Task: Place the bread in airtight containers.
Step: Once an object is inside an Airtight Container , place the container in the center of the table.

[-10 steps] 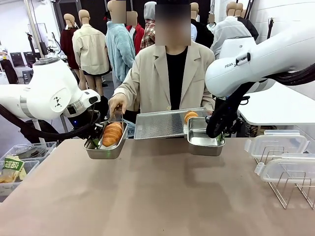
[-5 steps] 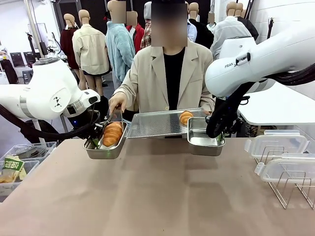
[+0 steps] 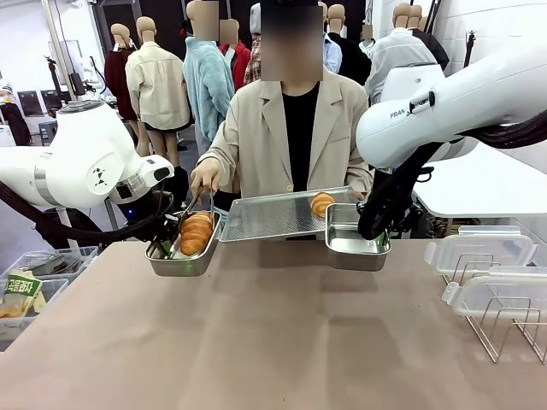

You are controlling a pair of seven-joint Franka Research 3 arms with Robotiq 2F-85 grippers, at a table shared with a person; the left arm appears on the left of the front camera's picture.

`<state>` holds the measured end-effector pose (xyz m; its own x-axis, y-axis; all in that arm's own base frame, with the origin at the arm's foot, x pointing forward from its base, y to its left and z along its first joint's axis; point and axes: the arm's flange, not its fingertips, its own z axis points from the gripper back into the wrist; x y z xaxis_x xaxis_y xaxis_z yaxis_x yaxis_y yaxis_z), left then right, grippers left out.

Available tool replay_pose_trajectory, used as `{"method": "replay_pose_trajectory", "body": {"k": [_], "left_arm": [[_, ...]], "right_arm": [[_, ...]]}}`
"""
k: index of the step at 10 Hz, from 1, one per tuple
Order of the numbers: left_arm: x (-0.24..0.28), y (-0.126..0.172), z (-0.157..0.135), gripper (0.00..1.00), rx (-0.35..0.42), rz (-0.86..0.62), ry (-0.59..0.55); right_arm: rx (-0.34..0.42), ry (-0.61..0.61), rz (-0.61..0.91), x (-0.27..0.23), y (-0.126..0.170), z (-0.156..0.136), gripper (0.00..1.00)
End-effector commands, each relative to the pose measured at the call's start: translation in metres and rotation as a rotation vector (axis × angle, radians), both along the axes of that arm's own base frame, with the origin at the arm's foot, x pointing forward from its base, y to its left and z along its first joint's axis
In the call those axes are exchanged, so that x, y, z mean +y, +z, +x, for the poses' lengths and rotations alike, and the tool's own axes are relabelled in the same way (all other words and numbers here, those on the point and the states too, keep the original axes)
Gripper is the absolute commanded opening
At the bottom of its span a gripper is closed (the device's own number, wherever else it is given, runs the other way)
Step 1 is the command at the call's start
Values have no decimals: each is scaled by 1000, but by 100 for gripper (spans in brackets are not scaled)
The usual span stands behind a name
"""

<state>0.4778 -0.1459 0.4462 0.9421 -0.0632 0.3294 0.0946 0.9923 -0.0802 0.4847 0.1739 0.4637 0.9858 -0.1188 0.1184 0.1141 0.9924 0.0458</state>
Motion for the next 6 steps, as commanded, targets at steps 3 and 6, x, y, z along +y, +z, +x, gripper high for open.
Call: {"method": "replay_pose_trajectory", "body": {"k": [3, 6], "left_arm": [[3, 4, 1, 0, -17, 3, -17], [3, 4, 1, 0, -17, 3, -17]], "right_arm": [[-20, 5, 5, -1, 0, -1, 0], [-20, 5, 5, -1, 0, -1, 0]]}}
